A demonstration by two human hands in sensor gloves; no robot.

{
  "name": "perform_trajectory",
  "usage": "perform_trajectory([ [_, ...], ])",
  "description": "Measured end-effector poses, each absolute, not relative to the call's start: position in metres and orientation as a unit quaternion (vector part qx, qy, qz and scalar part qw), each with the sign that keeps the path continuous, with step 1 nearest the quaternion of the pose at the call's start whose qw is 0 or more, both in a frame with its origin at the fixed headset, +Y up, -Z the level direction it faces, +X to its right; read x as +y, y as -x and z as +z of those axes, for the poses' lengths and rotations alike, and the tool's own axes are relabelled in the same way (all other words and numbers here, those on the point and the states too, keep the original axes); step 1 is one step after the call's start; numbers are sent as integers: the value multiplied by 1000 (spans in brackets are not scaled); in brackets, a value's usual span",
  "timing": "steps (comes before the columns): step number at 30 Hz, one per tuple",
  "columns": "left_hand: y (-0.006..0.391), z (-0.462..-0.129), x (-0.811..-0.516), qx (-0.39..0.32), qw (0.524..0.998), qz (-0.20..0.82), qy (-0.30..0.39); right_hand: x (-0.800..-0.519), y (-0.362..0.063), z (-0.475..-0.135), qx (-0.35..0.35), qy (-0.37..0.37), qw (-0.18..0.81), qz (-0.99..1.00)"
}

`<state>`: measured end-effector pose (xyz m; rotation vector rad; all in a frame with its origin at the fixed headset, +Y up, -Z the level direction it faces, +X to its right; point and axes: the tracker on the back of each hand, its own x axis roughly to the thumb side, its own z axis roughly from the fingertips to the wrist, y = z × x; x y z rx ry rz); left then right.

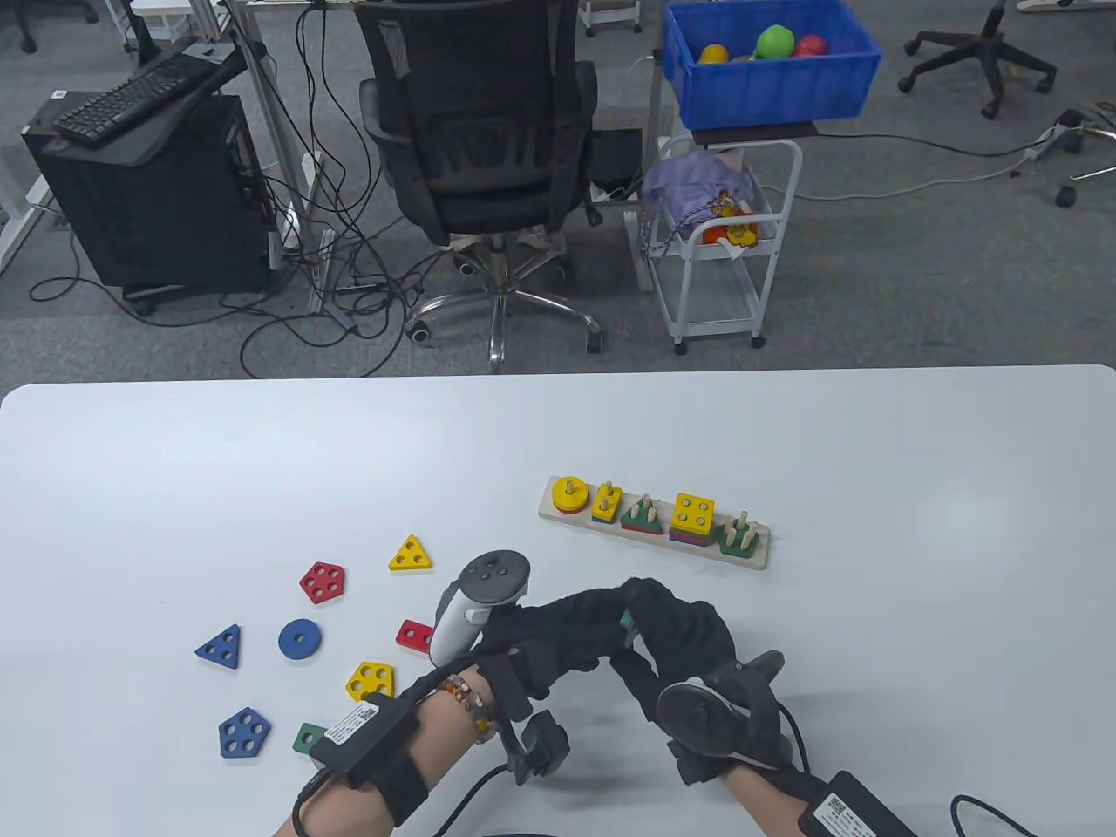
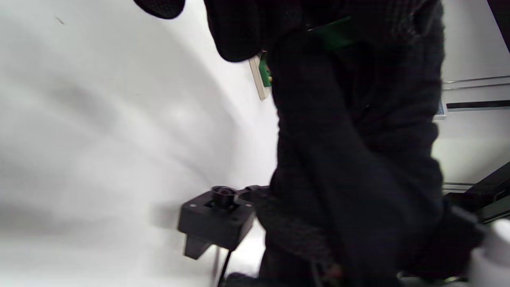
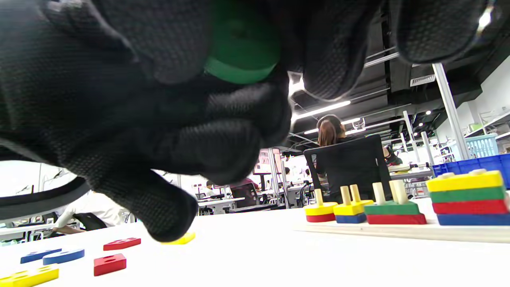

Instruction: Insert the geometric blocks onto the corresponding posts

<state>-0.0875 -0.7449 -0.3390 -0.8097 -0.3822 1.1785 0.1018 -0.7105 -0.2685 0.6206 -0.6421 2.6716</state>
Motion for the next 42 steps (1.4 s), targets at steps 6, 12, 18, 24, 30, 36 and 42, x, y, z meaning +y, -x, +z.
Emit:
perform_trajectory([
  [6, 160, -327, -710, -175, 928, 271, 188, -710, -114, -286, -187, -192, 151, 952],
  [12, 244, -311, -702, -24, 993, -103, 57, -707, -110, -321, -136, -176, 71, 972],
  [18, 320, -300, -719, 77, 988, -96, 95, -690, -76, -367, -75, -174, -28, 982],
  [24, 356, -295, -719, 104, 991, -20, 83, -684, -38, -421, -32, -142, -77, 986],
  [30, 362, -293, -715, 107, 991, -1, 75, -696, -15, -458, -22, -131, -61, 989],
  [36, 362, -294, -716, 105, 991, 1, 82, -715, -11, -488, 12, -97, -30, 995],
  [42, 361, -296, -720, 102, 990, -1, 92, -725, -16, -497, 5, -83, 3, 997],
])
